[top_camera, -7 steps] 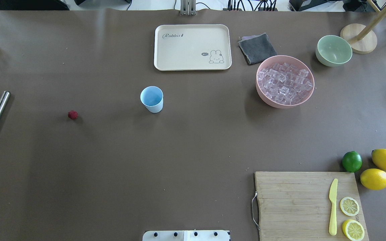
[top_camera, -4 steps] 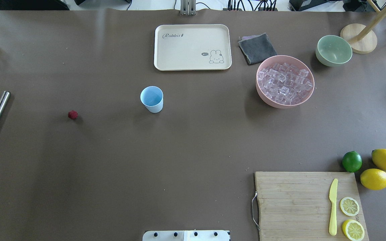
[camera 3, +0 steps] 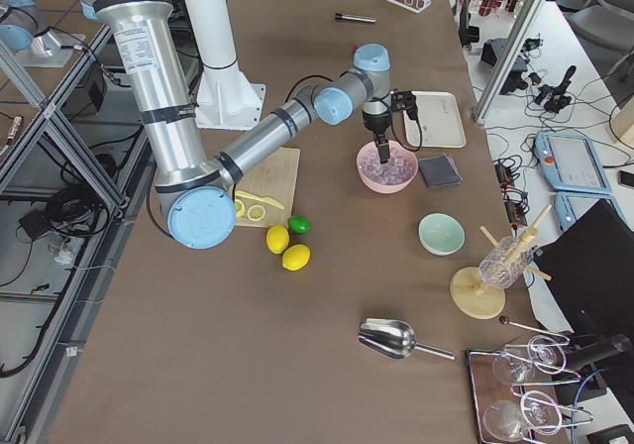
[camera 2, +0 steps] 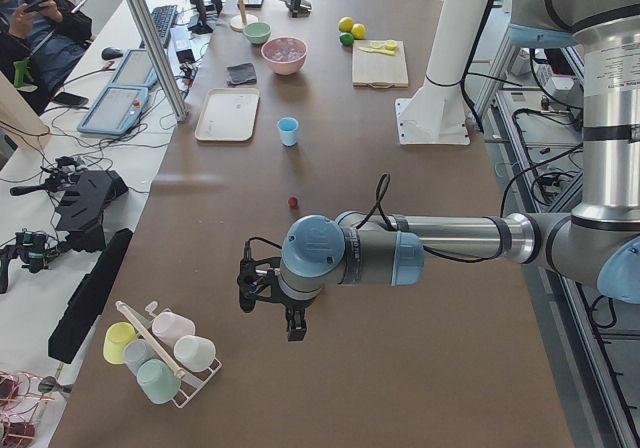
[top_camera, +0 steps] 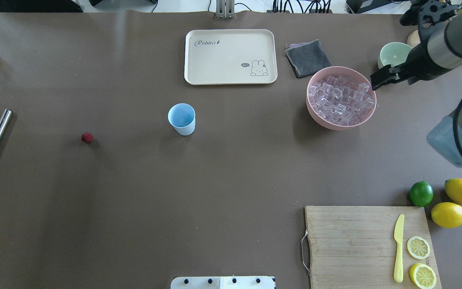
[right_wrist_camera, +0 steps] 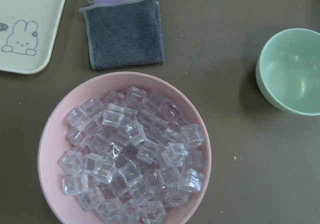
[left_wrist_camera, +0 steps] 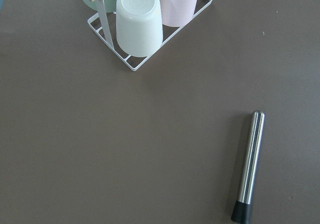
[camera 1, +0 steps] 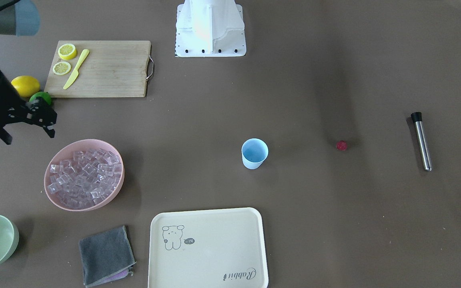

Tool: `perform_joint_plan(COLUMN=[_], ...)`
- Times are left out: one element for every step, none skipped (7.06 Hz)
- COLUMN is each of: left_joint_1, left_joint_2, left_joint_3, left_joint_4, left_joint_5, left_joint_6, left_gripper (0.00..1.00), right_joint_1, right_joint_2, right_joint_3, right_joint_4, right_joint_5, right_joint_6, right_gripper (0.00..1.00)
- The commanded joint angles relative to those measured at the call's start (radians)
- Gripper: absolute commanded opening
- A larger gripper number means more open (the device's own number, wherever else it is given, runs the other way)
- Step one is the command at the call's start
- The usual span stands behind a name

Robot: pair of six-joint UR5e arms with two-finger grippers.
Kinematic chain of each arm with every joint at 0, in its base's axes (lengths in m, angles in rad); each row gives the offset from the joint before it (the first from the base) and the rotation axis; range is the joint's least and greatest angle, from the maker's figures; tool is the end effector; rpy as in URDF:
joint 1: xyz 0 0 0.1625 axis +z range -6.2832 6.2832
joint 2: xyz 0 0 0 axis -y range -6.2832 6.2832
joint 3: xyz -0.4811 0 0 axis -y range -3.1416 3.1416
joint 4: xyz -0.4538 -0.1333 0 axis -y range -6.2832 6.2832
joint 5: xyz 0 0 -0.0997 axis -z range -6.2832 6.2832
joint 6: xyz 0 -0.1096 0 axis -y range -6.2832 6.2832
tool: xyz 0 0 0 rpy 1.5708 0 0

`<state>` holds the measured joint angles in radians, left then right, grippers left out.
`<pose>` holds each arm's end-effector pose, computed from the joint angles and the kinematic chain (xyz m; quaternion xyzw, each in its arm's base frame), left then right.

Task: Mash ice and strawberries in cup
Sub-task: 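Move the right gripper over the pink bowl of ice cubes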

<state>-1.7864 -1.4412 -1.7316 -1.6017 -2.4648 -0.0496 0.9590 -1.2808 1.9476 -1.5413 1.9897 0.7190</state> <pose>-0.1527 -0.4735 0.6877 0.0637 0.4282 -0.1059 0.8952 -0.2920 -0.5707 0.3557 0.1418 -0.3598 -0.0216 0.9219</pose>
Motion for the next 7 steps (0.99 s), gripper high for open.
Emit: perform_joint_plan(left_joint_1=[-0.001, -0.001, -0.001, -0.001, -0.001, -0.002, -0.001], left_joint_2=[0.001, 0.002, 0.001, 0.001, -0.001, 0.001, -0.001], left_joint_3=[0.000, 0.001, 0.006, 0.003, 0.007, 0.004, 0.006], left_joint_4=[0.000, -0.001, -0.003, -0.003, -0.003, -0.003, -0.003], left_joint_5=[0.000, -0.002, 0.000, -0.002, 0.000, -0.002, -0.002], left_joint_6=[0.000, 0.001, 0.001, 0.001, 0.001, 0.001, 0.001], left_gripper=[0.99, 0.99, 0.99, 0.99, 0.99, 0.99, 0.99], right_joint_1=[-0.098, -0.153, -0.169, -0.183, -0.181, -0.184, -0.181], right_joint_2=[0.031, 0.044, 0.078, 0.086, 0.099, 0.118, 0.123], right_joint_3=[-0.007, -0.019, -0.044, -0.059, -0.068, -0.073, -0.087], right_joint_4=[-0.002, -0.031, -0.039, -0.034, -0.031, -0.040, -0.039], right_joint_5=[-0.202, -0.282, -0.320, -0.321, -0.325, -0.325, -0.325], right_joint_6=[0.245, 0.267, 0.307, 0.315, 0.395, 0.524, 0.566], right_gripper=[0.98, 0.98, 0.98, 0.98, 0.99, 0.98, 0.92])
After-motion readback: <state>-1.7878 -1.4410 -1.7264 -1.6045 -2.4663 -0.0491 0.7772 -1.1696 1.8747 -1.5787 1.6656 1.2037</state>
